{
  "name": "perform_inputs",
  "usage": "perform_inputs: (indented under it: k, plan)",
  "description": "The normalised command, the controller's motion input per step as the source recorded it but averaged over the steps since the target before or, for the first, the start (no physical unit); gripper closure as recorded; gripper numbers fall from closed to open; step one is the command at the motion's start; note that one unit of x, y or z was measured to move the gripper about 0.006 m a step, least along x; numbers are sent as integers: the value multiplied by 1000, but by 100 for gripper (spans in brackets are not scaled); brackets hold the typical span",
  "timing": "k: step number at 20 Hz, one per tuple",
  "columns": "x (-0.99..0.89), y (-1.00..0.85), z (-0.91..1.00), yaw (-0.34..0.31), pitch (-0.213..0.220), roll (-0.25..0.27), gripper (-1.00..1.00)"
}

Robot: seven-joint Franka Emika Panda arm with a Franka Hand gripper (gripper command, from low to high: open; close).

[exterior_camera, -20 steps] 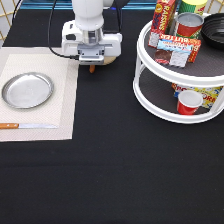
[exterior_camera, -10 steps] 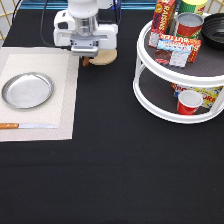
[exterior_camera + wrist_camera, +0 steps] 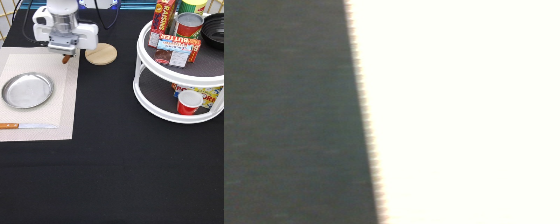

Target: Arrange plate and fork

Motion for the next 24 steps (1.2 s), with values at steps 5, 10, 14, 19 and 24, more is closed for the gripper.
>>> perform_inputs:
  k: [5,10,14,19,24]
  plan:
    - [-162,-721,0,-103,0,0,100]
    - [-183,-719,0,-104,-1,0,100]
    - [-142,-604,0,-147,-32,0,100]
    - [-52,-175,0,-307,-81,0,100]
    - [0,-2,0,-363,-101,0,100]
